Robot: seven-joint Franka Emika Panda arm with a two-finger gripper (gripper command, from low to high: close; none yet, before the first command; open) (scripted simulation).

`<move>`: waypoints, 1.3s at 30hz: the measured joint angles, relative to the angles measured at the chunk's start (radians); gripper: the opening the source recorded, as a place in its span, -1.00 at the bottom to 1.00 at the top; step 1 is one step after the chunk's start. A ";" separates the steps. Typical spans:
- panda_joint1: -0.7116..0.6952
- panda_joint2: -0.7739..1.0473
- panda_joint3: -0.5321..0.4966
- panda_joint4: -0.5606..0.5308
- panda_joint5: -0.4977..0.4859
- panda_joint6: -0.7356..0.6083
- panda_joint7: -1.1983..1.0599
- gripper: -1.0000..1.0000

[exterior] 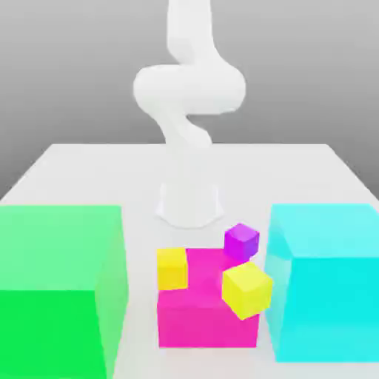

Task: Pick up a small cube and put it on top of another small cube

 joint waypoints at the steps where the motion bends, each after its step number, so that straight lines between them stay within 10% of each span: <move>1: 0.021 0.026 0.011 -0.006 -0.008 0.004 -0.035 0.00; 39: 0.611 0.832 0.283 -0.492 -0.069 0.570 -1.574 0.00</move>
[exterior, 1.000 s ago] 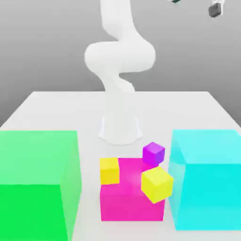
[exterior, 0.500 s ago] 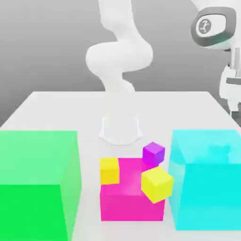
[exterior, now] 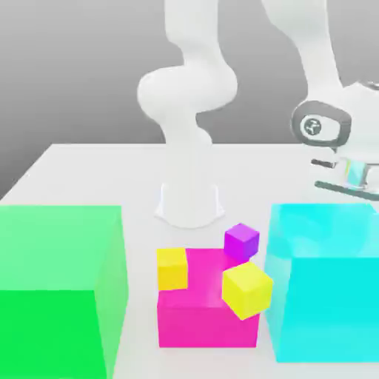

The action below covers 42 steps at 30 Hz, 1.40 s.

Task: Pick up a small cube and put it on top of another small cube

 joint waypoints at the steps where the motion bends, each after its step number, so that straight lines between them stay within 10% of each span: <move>1: 0.001 0.031 -0.009 0.004 -0.033 0.027 0.022 0.00; 5: 0.103 0.168 -0.142 0.028 -0.164 0.139 0.116 0.00; 6: 0.134 0.197 -0.177 0.034 -0.181 0.163 0.128 -1.00; 13: 0.142 0.202 -0.186 0.035 -0.184 0.165 0.131 -1.00; 21: 0.106 -0.037 -0.057 -0.011 0.043 -0.007 -0.027 -1.00; 42: -0.110 -0.051 -0.152 0.439 0.185 -0.289 0.829 -1.00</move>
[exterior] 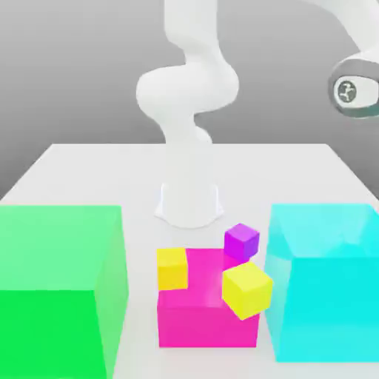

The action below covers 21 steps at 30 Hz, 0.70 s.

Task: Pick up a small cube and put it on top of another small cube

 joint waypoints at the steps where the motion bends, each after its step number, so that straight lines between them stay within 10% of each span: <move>1: -0.013 0.000 -0.005 0.022 0.006 -0.015 0.042 -1.00; 21: -0.158 -0.470 -0.160 -0.372 -0.212 -0.242 0.093 -1.00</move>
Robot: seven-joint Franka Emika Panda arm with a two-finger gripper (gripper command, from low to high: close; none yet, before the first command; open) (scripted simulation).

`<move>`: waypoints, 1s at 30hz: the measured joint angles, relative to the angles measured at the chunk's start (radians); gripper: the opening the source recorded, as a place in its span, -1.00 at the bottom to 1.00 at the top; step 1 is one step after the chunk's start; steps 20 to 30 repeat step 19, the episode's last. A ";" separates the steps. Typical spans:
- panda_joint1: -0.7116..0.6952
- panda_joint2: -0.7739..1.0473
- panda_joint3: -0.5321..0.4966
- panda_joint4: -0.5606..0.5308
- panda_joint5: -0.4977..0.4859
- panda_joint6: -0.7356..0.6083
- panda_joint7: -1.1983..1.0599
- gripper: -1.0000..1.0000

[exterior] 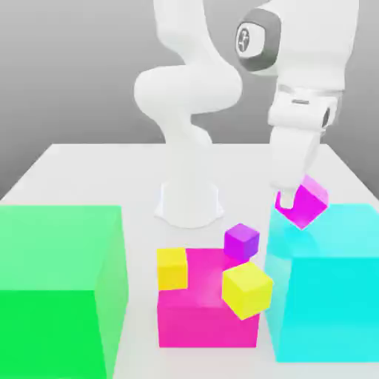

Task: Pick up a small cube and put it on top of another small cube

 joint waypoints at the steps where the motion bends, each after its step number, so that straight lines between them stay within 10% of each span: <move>1: -0.003 -0.028 -0.011 -0.024 0.006 -0.010 -0.015 -1.00; 13: 0.018 -0.032 -0.079 -0.256 0.047 0.172 -0.155 -1.00; 14: 0.018 -0.013 -0.079 -0.263 0.047 0.197 -0.155 1.00; 30: 0.018 -0.013 -0.079 -0.263 0.047 0.197 -0.155 1.00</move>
